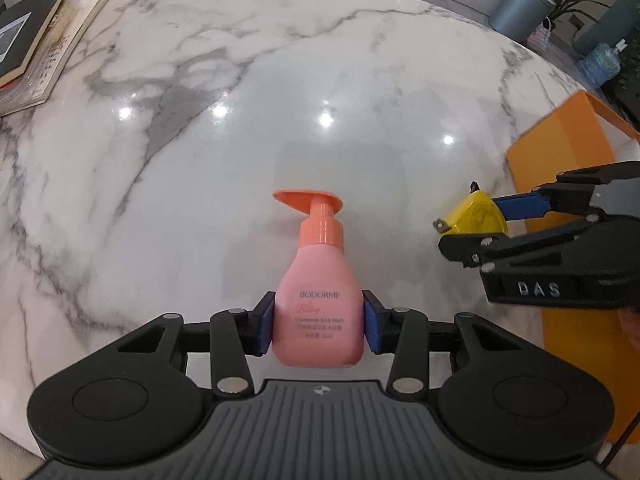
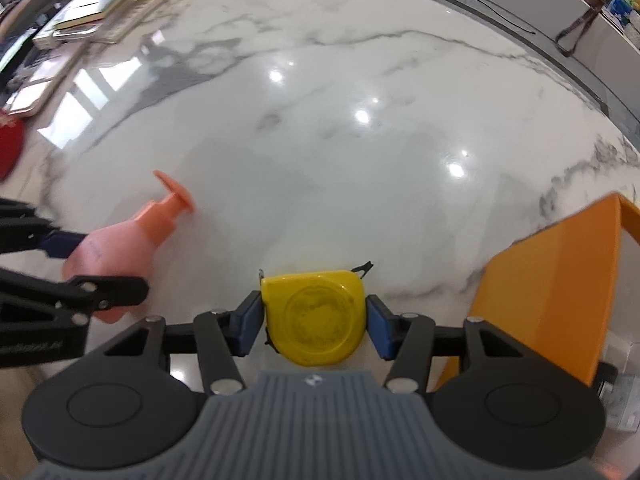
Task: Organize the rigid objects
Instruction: 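Carry the pump bottle and tape measure over the box and lower them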
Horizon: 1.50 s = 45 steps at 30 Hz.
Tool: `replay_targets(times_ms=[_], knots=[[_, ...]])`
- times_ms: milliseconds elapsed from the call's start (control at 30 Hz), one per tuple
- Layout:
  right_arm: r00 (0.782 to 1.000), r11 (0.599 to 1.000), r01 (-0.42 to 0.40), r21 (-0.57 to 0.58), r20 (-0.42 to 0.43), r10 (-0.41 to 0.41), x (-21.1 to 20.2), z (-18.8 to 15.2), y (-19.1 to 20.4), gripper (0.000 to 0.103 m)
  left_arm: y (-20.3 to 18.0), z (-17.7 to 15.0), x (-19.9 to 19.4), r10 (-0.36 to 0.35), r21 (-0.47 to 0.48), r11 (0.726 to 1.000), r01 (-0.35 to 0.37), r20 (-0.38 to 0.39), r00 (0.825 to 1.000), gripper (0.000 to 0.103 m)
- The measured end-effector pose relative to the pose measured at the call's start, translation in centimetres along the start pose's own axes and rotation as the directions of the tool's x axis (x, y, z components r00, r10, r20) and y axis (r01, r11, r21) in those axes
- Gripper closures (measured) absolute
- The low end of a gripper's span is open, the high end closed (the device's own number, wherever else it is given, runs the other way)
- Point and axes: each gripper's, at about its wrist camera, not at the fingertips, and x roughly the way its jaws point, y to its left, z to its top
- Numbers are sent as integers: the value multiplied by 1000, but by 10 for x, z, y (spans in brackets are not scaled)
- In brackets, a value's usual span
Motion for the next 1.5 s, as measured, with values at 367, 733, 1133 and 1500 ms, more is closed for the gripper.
replay_targets(times_ms=[367, 733, 1133, 1500], knots=[[994, 998, -44, -41, 101, 48, -73, -43, 14, 48, -23, -27, -52, -35, 10, 999, 34, 75, 997, 54], [972, 997, 82, 7, 222, -82, -171, -103, -42, 48, -131, -28, -119, -172, 236, 964, 124, 193, 966, 54], [979, 980, 178, 86, 83, -185, -156, -183, -118, 48, -247, -21, -82, -266, 415, 887, 205, 94, 959, 54], [985, 983, 169, -67, -14, -171, -135, -213, -127, 48, -272, -38, -26, -233, 405, 886, 226, -32, 972, 54]])
